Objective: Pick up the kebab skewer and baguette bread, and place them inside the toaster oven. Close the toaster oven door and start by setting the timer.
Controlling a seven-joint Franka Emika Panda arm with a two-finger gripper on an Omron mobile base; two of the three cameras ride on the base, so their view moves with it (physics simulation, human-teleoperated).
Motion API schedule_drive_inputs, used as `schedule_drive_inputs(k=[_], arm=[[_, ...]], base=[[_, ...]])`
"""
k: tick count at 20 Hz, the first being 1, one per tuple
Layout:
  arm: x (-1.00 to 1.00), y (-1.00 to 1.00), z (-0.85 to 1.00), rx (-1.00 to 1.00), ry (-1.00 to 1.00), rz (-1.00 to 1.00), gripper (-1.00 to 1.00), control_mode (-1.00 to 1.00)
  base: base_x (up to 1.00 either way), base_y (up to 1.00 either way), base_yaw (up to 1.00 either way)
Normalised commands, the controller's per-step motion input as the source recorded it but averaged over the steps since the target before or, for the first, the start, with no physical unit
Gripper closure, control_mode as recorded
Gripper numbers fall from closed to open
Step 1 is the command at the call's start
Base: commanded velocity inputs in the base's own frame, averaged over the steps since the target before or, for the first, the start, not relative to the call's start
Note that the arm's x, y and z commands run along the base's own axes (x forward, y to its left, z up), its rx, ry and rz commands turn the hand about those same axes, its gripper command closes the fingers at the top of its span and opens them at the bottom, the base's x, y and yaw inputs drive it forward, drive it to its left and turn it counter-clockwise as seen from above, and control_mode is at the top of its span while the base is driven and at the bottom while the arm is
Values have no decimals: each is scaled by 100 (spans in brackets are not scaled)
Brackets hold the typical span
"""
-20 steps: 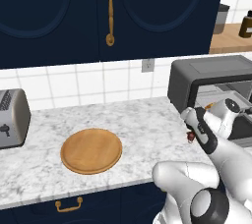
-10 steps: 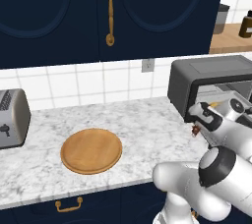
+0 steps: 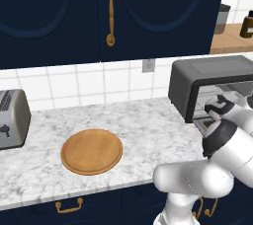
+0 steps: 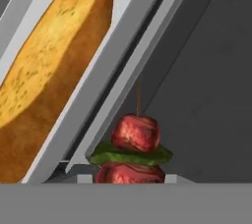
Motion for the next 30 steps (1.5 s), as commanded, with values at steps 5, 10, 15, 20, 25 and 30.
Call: schedule_drive_inputs(k=[5, 10, 15, 20, 25, 30], arm=[[0, -78, 22, 0, 0, -22, 100, -100], [6, -77, 13, 0, 0, -18, 100, -100], [2, -68, 1, 1, -3, -5, 100, -100], [16, -32, 4, 4, -11, 3, 100, -100], [0, -24, 7, 2, -3, 2, 100, -100], [-18, -1, 30, 0, -3, -1, 100, -100]], base=[[0, 0, 0], [0, 0, 0], [0, 0, 0], [0, 0, 0], [0, 0, 0], [0, 0, 0]])
